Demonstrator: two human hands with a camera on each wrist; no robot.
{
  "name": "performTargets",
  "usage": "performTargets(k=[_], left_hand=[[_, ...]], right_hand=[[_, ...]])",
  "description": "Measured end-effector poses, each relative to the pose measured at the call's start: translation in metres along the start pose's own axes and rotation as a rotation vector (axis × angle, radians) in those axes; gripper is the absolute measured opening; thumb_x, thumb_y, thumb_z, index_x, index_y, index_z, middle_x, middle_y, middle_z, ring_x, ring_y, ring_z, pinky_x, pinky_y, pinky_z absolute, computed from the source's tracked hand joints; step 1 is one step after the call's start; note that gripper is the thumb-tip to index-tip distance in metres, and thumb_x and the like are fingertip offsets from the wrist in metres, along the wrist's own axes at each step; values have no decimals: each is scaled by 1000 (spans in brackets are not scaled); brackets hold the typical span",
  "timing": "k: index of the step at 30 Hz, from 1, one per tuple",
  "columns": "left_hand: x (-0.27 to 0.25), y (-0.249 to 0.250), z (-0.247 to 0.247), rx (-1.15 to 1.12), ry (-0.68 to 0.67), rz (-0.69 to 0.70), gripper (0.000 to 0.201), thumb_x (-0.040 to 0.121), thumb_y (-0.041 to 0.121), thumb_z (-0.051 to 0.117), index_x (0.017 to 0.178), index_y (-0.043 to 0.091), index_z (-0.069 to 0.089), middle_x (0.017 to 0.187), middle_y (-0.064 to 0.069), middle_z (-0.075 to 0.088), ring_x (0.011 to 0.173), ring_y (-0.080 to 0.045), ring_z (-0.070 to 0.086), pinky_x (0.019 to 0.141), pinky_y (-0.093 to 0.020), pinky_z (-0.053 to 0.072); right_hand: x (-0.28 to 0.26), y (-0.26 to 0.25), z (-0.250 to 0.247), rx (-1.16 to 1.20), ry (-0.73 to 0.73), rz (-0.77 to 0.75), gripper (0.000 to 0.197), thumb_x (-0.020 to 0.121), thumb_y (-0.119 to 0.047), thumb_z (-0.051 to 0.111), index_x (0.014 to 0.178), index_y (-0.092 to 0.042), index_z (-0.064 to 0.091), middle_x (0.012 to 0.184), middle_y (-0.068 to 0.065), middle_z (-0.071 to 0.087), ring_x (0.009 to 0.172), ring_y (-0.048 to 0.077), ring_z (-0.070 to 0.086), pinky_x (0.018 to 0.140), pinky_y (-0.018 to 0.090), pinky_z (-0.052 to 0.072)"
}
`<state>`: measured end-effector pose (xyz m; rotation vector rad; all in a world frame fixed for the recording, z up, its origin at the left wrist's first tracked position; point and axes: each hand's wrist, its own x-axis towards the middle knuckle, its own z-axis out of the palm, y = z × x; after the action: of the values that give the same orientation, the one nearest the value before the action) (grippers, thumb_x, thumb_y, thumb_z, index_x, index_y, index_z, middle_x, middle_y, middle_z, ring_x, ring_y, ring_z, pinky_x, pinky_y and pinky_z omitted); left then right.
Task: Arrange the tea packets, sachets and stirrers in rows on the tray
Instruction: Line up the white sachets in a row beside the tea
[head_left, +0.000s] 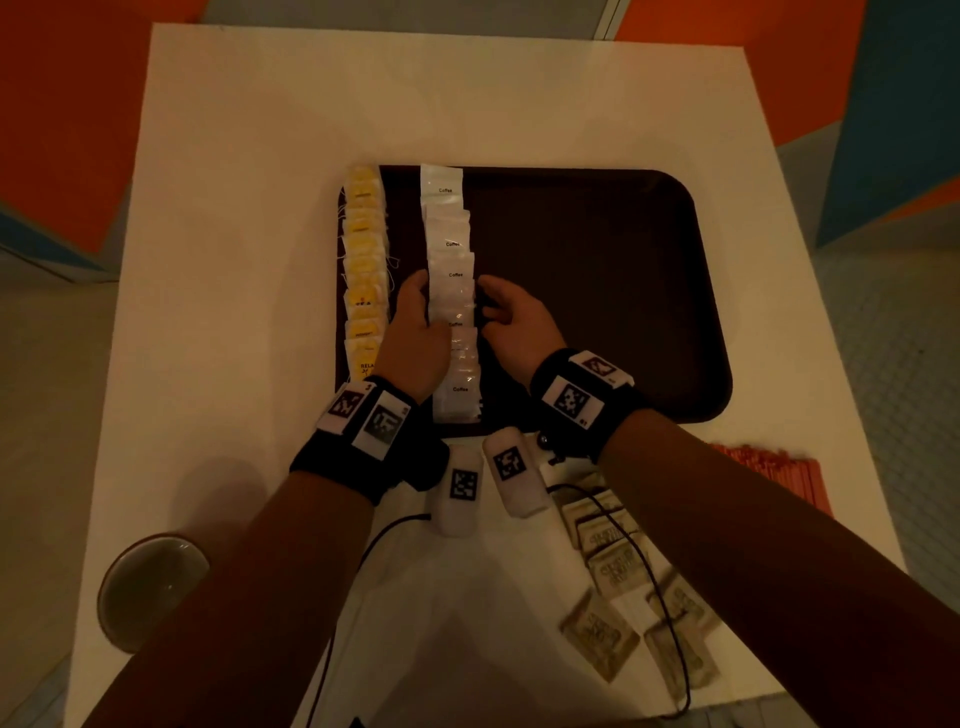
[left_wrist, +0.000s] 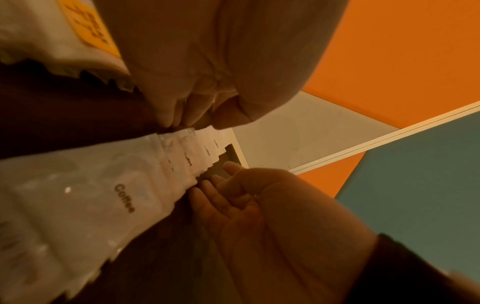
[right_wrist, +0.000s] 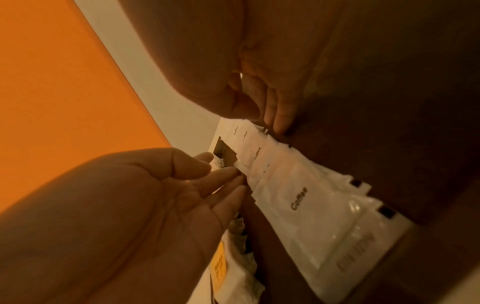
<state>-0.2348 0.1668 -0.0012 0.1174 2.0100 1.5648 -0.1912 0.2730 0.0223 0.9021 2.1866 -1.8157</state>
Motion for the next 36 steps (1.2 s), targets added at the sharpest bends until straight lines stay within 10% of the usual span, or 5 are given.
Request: performTargets(k=[9,15,22,36], left_hand=[[14,1,0,62,-1,14,53,89,-6,34,140,9,25,115,5,44,101,-8,47,72,-6,41],[17,0,-1,42,16,-8,56,87,-1,40,139,13,28,126,-3,50,110,-18,52,98,-39,45],[25,7,-1,75,8,1,56,83,-1,39,136,12,32,121,-11,54,107,-26,56,95,-49,48],[22,14,-4,160,19,-5,52,93,1,37,142,10,23,120,5,42,105,-6,42,81,-12,38]], right_hand=[[11,0,-1,-48,-51,1,56,87,7,43,139,-12,35,144,7,40,127,22,44,94,26,40],[19,1,0,-64,-59,-13,56,88,6,43,140,-13,34,144,8,40,126,21,44,97,27,41],[25,-1,3,-14,-48,-19,56,85,6,48,138,-10,38,142,9,43,125,24,46,95,28,42],[19,0,-6,61,-37,22,56,87,13,39,138,-7,35,144,11,40,130,23,42,106,34,38]])
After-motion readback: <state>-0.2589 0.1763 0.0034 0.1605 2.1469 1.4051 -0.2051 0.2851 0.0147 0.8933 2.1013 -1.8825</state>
